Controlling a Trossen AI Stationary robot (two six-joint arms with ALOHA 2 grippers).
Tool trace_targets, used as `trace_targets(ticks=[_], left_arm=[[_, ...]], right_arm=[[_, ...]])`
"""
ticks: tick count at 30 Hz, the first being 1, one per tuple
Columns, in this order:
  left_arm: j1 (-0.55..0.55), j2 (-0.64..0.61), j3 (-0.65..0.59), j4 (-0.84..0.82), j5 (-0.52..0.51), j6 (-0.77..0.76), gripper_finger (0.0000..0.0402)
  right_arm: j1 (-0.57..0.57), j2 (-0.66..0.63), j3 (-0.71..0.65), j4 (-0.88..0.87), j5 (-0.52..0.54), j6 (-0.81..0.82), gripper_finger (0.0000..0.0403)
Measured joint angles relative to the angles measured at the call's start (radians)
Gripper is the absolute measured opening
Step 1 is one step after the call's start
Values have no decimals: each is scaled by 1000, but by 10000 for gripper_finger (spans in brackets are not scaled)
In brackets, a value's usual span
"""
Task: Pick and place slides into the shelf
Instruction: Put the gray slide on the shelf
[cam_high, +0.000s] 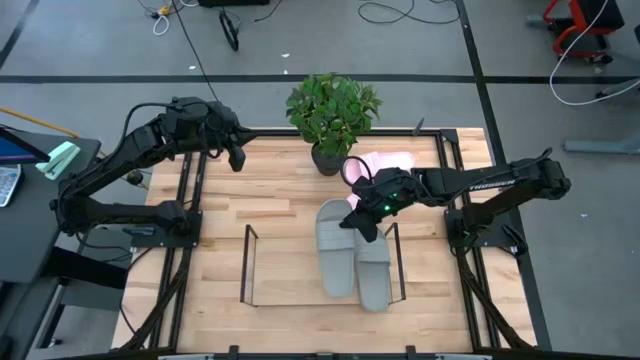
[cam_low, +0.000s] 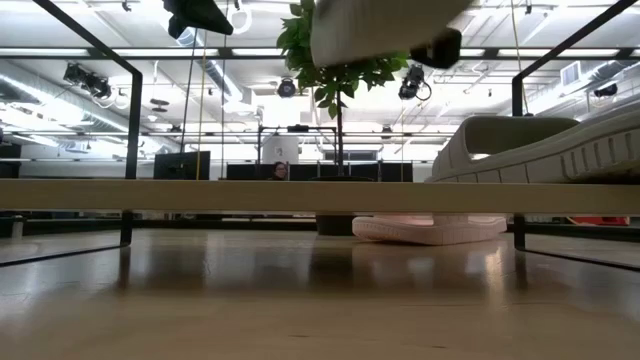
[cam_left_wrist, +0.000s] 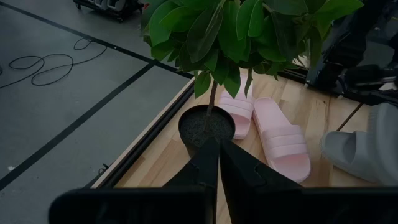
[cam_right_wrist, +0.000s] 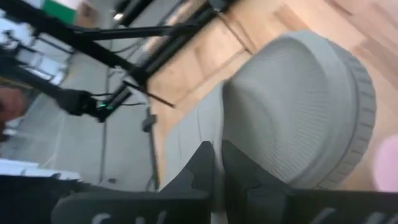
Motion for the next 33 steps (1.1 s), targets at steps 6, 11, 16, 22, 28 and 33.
trace_targets(ticks=[6,11,16,22,28,33], left_arm=[[0,0,0,0,0,0,31],[0,0,0,0,0,0,26],[0,0,0,0,0,0,19],[0,0,0,0,0,0,24],[0,0,0,1,0,0,32],[0,0,0,1,0,-1,27]], right_arm=[[-1,0,-78,53,5,39,14],[0,0,-150,196,-67,114,14],[0,0,-202,257,-75,148,14],[-1,6,-228,291,-87,163,14],[-3,37,-230,324,-119,142,14],[-3,63,-230,325,-121,114,14]])
